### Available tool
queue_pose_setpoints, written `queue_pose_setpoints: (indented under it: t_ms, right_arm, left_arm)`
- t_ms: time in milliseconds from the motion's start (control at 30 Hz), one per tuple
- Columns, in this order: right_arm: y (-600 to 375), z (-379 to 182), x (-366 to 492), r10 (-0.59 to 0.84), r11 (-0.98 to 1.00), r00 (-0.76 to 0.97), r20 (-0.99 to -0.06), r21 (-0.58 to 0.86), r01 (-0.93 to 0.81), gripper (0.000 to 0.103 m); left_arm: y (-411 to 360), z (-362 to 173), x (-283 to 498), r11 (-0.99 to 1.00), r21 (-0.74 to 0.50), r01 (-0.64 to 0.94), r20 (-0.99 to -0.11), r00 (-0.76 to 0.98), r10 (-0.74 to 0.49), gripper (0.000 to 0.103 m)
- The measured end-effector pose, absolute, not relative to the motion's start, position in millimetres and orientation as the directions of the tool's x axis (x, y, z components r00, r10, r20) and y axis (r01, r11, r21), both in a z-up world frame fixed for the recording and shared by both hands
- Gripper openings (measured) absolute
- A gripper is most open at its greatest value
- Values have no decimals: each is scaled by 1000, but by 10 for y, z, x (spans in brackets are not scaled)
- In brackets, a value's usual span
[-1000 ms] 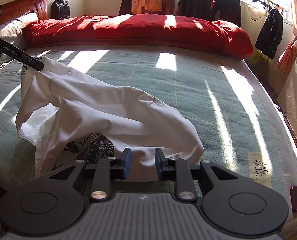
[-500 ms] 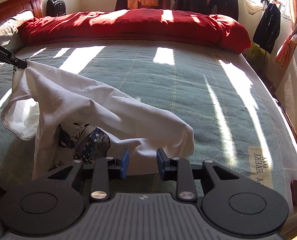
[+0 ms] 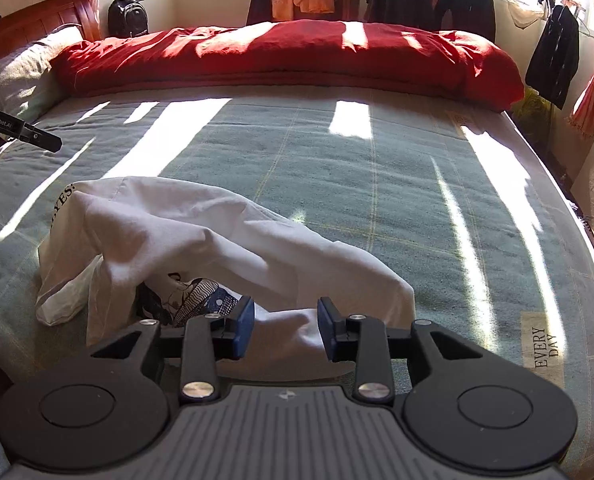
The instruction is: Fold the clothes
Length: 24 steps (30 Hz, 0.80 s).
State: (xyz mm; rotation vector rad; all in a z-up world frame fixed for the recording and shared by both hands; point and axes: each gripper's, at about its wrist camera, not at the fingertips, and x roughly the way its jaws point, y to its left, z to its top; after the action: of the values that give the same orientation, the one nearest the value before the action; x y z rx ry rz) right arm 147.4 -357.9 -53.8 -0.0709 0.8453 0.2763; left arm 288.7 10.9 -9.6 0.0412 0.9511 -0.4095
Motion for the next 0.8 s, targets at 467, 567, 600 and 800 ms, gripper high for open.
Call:
queue_pose_setpoints:
  t_ms: [467, 567, 600, 800]
  right_arm:
    - [-2898, -805, 2565, 505, 812, 370, -780, 284, -510, 39]
    - [-2779, -983, 2735, 513, 784, 244, -823, 334, -523, 39]
    - [-2785, -995, 2773, 515, 783, 219, -829, 351, -513, 39]
    - [-2769, -1011, 2955, 501, 782, 83, -861, 409, -470, 39]
  left_arm:
    - [-496, -773, 3746, 802, -219, 556, -822, 338, -459, 41]
    - [-624, -893, 3930, 768, -267, 582, -831, 264, -489, 41]
    - [-664, -918, 3975, 760, -276, 588, -837, 242, -491, 41]
    - [-821, -886, 4230, 731, -319, 604, -861, 137, -489, 43]
